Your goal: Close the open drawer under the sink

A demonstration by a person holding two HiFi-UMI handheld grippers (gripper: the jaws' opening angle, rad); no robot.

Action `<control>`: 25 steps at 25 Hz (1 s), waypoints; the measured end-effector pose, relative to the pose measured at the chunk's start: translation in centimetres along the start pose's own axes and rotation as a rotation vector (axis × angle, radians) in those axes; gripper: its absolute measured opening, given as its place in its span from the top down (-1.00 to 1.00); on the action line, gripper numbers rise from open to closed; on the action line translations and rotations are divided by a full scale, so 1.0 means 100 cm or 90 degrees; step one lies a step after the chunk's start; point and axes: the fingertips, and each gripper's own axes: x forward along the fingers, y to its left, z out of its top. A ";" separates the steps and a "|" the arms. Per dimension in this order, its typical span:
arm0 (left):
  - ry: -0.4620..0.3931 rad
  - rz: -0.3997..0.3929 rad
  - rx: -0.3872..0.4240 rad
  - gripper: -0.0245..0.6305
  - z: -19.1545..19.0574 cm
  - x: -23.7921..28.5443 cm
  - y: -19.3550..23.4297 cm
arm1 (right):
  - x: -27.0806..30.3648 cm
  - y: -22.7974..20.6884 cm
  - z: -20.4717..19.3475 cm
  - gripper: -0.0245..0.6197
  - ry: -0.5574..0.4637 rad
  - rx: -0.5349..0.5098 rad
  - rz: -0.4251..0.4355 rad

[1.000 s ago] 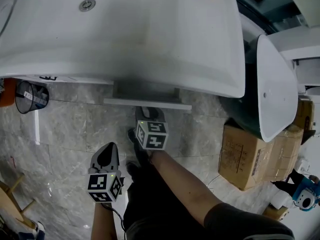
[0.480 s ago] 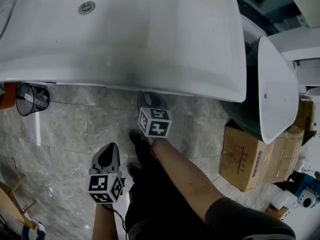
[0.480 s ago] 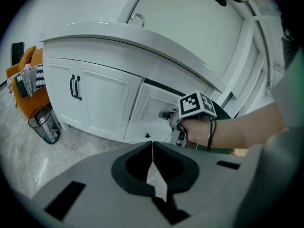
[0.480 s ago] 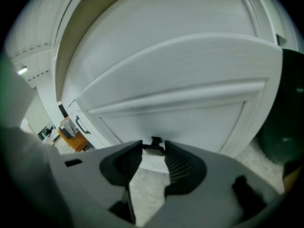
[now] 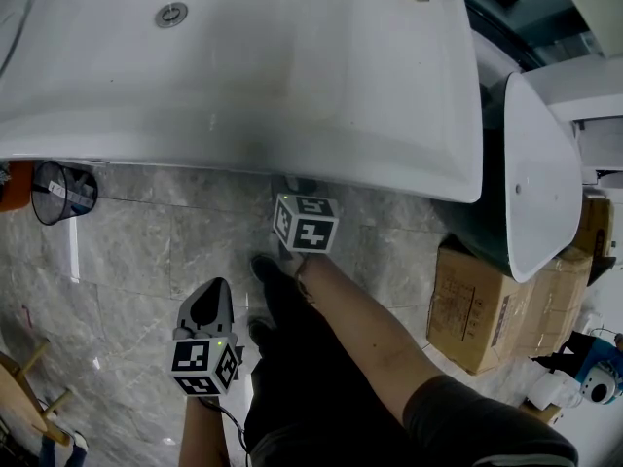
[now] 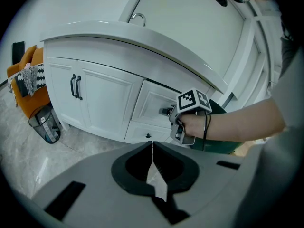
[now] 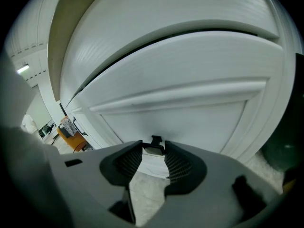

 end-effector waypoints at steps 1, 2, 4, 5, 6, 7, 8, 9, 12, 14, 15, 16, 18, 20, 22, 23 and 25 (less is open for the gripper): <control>0.000 0.000 0.000 0.88 0.000 0.000 0.000 | 0.000 0.000 0.000 0.46 0.002 -0.002 -0.002; -0.001 0.000 0.000 0.88 0.001 -0.001 0.001 | 0.001 0.000 -0.001 0.46 0.003 -0.006 -0.004; -0.004 0.001 0.000 0.88 0.002 -0.002 0.001 | 0.001 0.000 -0.001 0.46 0.003 -0.012 -0.006; -0.005 0.002 0.000 0.88 0.003 -0.003 0.001 | 0.001 0.000 -0.001 0.46 0.003 -0.014 -0.007; -0.007 0.002 0.000 0.88 0.004 -0.004 0.001 | 0.001 0.000 -0.001 0.46 0.002 -0.014 -0.006; -0.009 0.003 -0.001 0.88 0.005 -0.005 0.001 | 0.001 0.000 -0.001 0.46 0.002 -0.014 -0.002; -0.011 0.004 -0.002 0.88 0.005 -0.007 0.001 | 0.001 0.000 -0.001 0.46 0.003 -0.013 0.004; -0.013 0.004 -0.004 0.88 0.005 -0.009 0.000 | 0.000 0.001 -0.002 0.46 0.005 -0.011 0.012; -0.022 0.003 -0.007 0.88 0.006 -0.016 -0.001 | -0.003 0.003 -0.008 0.46 0.024 -0.001 0.028; -0.028 0.003 -0.007 0.88 0.008 -0.023 -0.001 | -0.009 0.004 -0.011 0.46 0.032 -0.003 0.025; -0.032 0.004 -0.006 0.88 0.009 -0.026 -0.001 | -0.013 0.004 -0.012 0.46 0.033 -0.004 0.021; -0.036 0.004 -0.006 0.88 0.010 -0.030 0.000 | -0.017 0.004 -0.013 0.46 0.033 -0.002 0.017; -0.047 0.005 -0.003 0.88 0.014 -0.039 0.001 | -0.028 0.005 -0.014 0.46 0.029 0.004 0.008; -0.059 0.008 0.000 0.88 0.018 -0.051 0.002 | -0.043 0.008 -0.012 0.46 0.020 0.004 0.002; -0.072 0.010 0.001 0.88 0.022 -0.065 0.002 | -0.063 0.013 -0.008 0.46 0.009 -0.007 0.000; -0.079 0.012 0.000 0.88 0.024 -0.074 0.001 | -0.075 0.017 -0.005 0.46 0.003 -0.015 0.000; -0.091 0.013 -0.006 0.88 0.026 -0.095 -0.002 | -0.103 0.028 0.000 0.46 -0.010 -0.032 0.006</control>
